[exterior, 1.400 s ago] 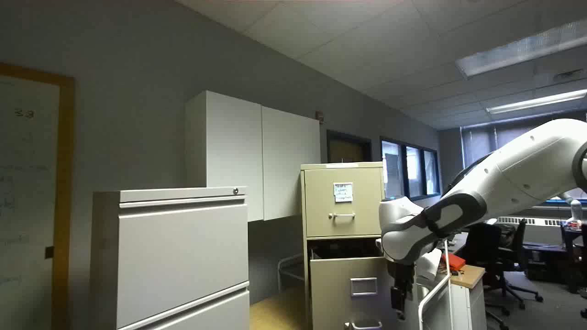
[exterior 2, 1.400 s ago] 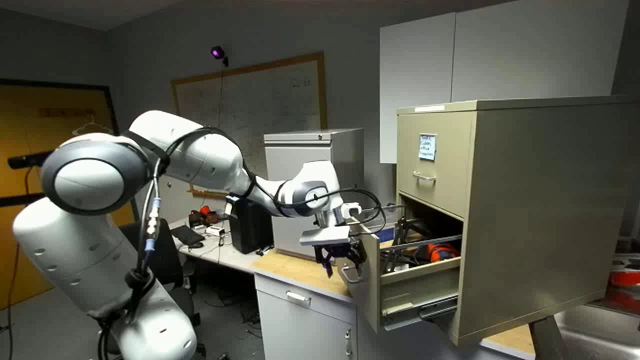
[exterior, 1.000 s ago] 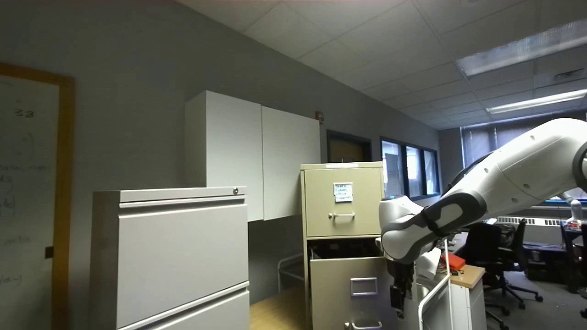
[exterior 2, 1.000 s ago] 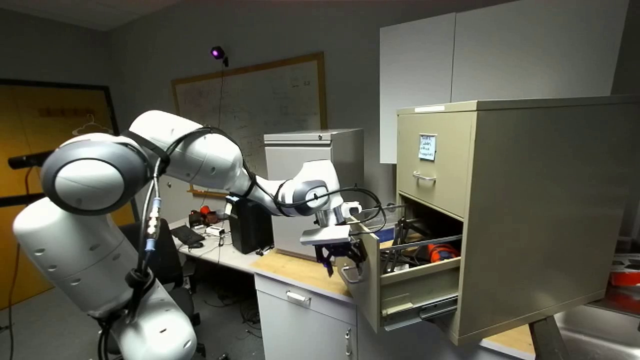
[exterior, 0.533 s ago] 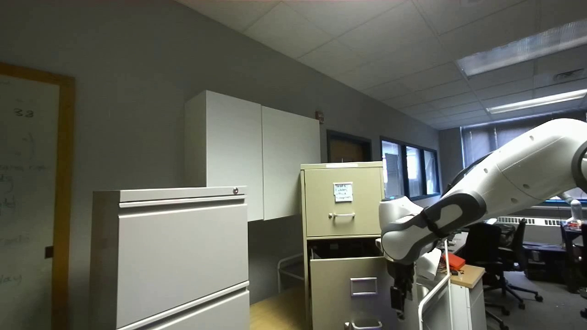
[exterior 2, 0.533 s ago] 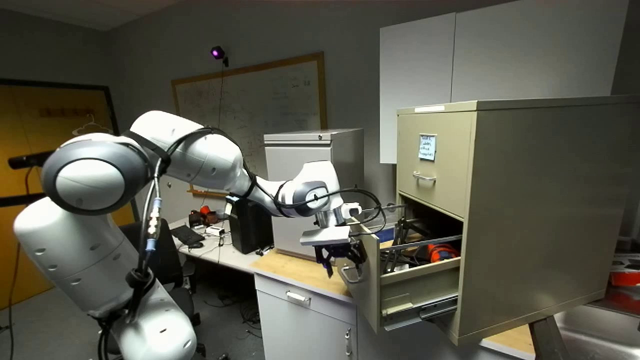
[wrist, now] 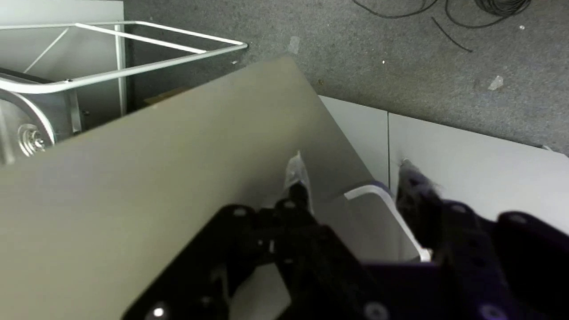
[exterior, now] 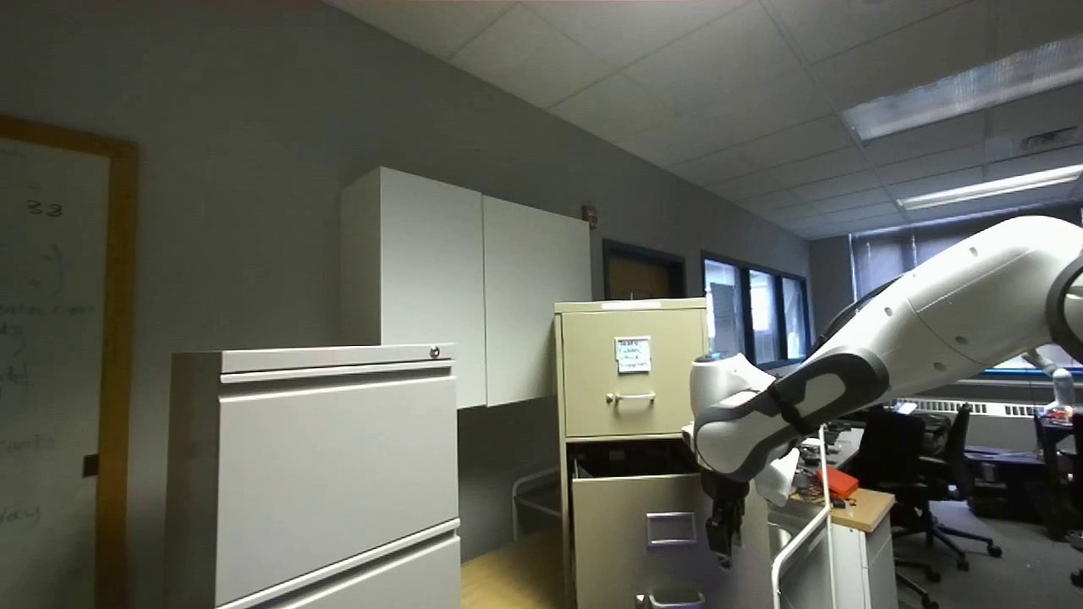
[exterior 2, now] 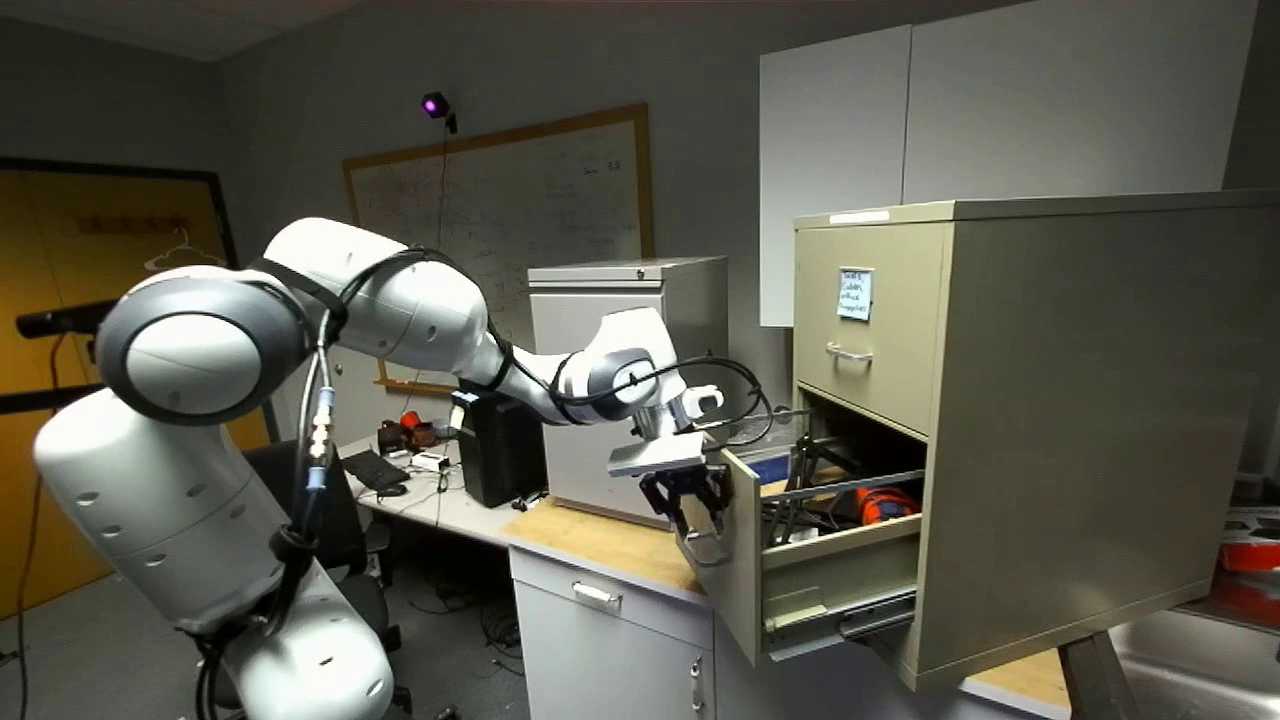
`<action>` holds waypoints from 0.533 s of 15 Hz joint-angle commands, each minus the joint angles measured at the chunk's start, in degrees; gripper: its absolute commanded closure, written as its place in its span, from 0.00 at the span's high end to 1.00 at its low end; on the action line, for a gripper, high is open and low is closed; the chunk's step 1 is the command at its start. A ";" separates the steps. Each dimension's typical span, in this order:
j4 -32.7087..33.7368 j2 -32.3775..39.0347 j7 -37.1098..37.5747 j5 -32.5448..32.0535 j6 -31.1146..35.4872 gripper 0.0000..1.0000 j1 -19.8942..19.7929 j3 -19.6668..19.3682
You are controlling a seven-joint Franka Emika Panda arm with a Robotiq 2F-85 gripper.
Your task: Close the bottom drawer of the file cabinet
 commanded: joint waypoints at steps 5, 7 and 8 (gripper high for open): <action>15.82 12.50 17.00 -7.11 -2.18 0.00 -1.80 3.21; 21.27 17.64 22.29 -8.52 -1.22 0.00 -1.95 2.29; 23.26 19.74 24.80 -9.61 0.38 0.00 -2.46 2.20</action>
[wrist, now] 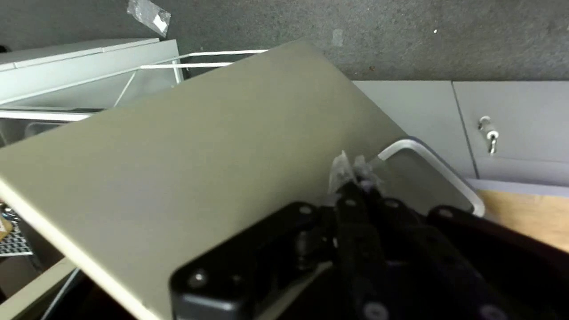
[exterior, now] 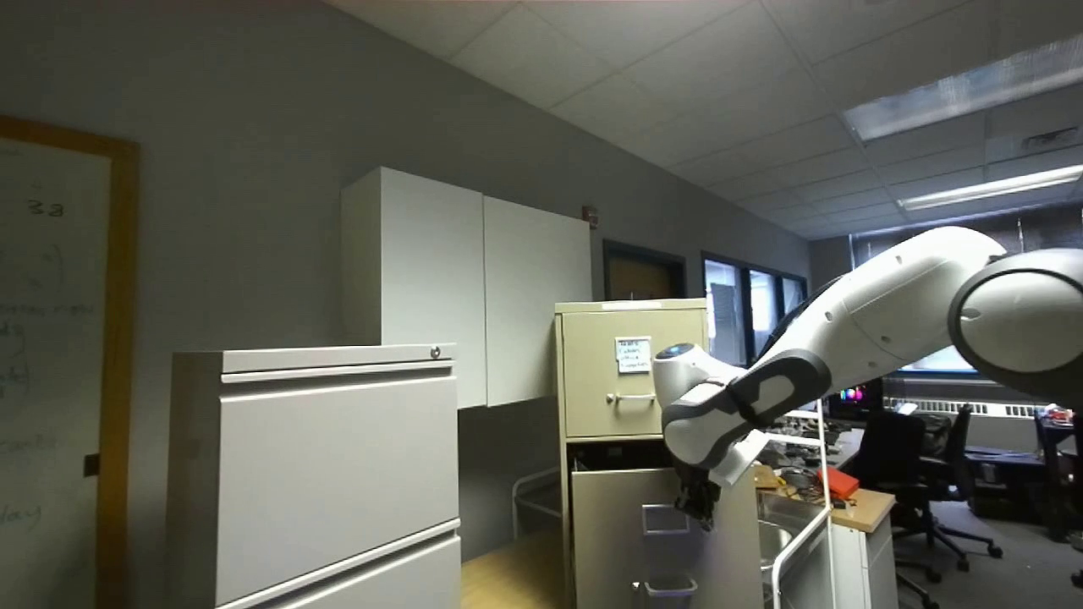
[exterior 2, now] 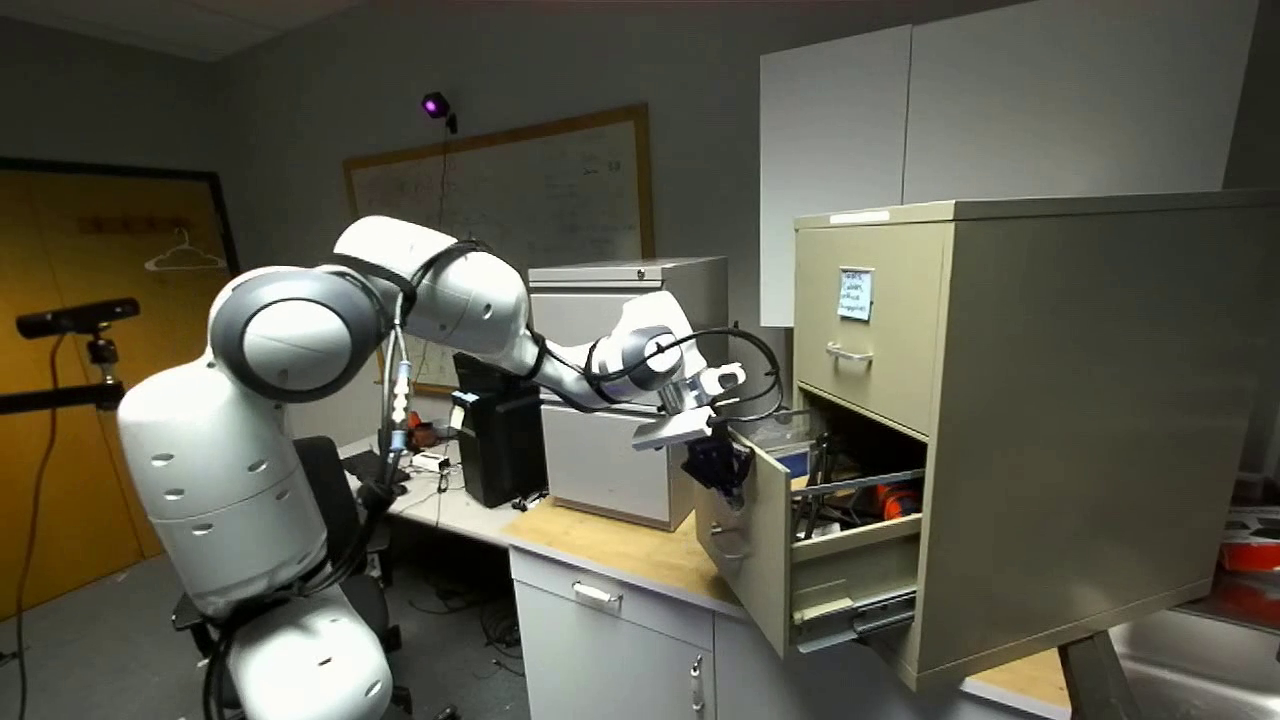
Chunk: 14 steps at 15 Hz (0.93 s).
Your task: Close the bottom drawer of the file cabinet
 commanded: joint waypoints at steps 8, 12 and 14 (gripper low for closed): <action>28.66 27.44 19.78 -11.10 14.23 0.00 -2.40 -5.56; 36.69 35.25 21.66 -10.35 21.50 0.00 -2.43 -9.06; 40.26 38.81 21.68 -10.06 24.93 0.00 -2.47 -10.89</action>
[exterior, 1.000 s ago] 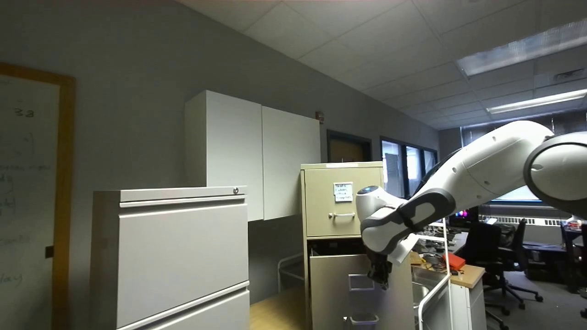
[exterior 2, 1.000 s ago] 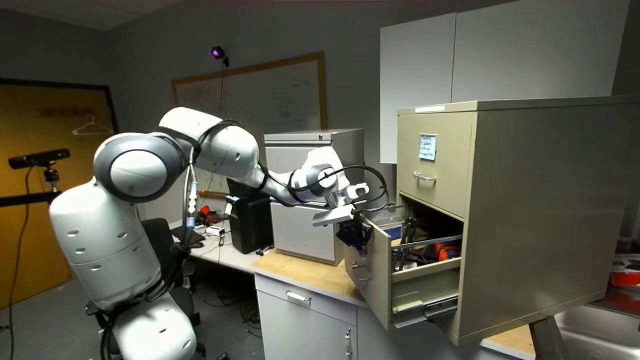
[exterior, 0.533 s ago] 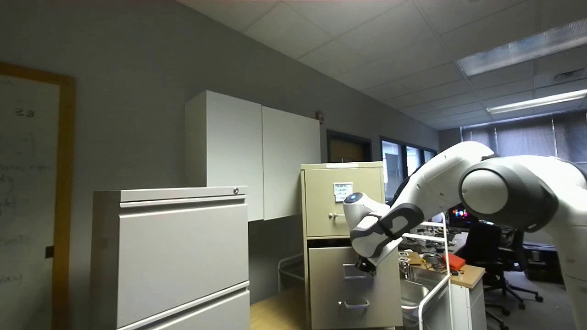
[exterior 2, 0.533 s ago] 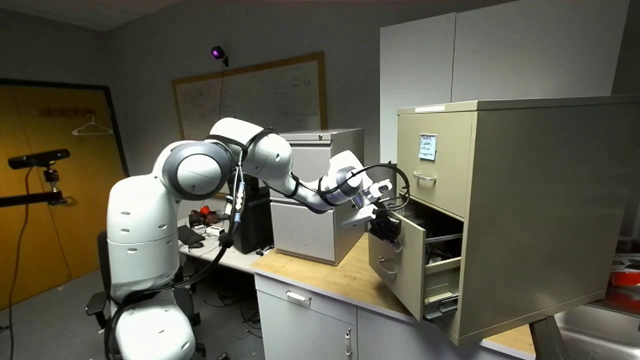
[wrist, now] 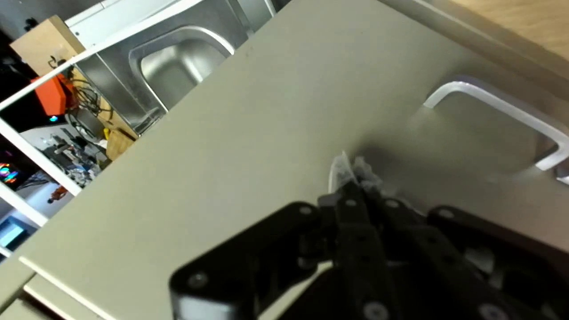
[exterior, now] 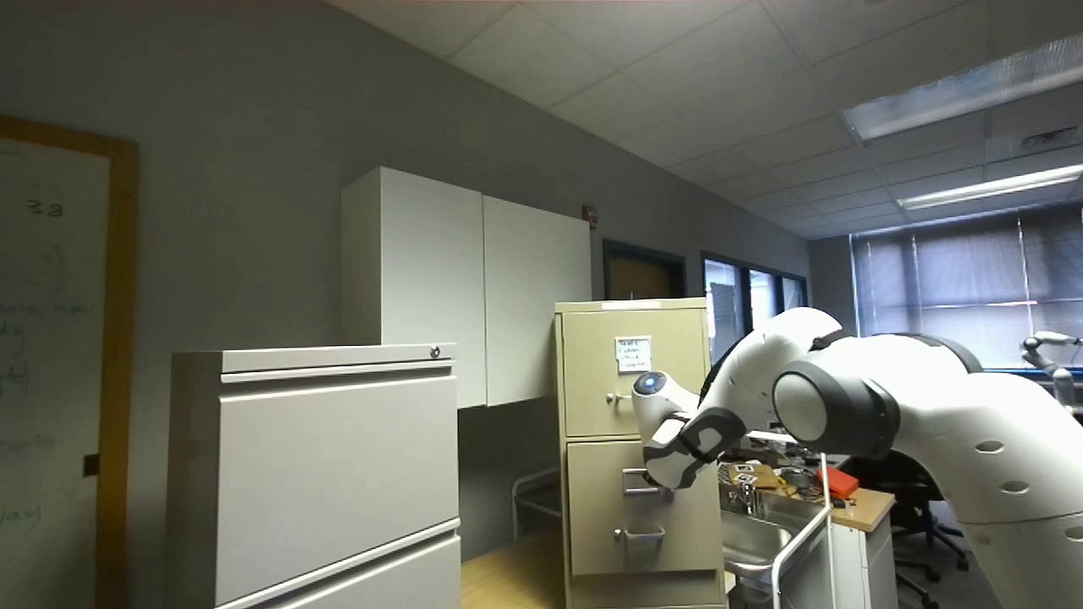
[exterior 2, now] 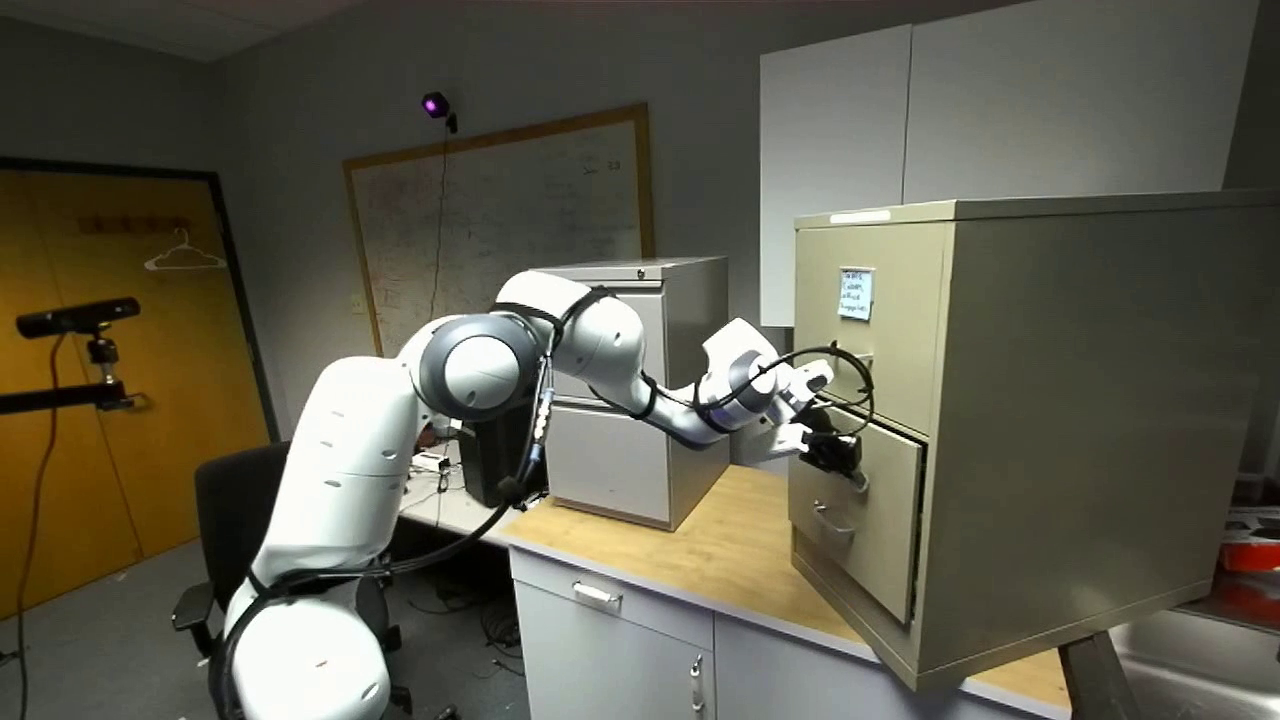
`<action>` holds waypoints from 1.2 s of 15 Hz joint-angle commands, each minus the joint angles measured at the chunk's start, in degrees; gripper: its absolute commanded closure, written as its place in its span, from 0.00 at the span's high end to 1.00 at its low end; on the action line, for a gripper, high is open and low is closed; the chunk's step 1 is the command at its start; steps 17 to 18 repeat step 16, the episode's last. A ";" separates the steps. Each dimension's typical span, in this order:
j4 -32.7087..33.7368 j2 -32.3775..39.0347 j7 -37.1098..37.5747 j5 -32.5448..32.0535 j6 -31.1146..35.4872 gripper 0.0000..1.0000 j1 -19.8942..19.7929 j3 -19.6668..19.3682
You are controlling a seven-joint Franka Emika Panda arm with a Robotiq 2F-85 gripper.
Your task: Close the bottom drawer of the file cabinet
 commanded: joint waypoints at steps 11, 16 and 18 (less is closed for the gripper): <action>16.08 11.97 2.37 0.58 4.80 0.00 0.77 -7.13; 18.99 13.14 7.54 6.39 -0.98 0.00 1.06 -7.76; 18.99 13.14 7.54 6.39 -0.98 0.00 1.06 -7.76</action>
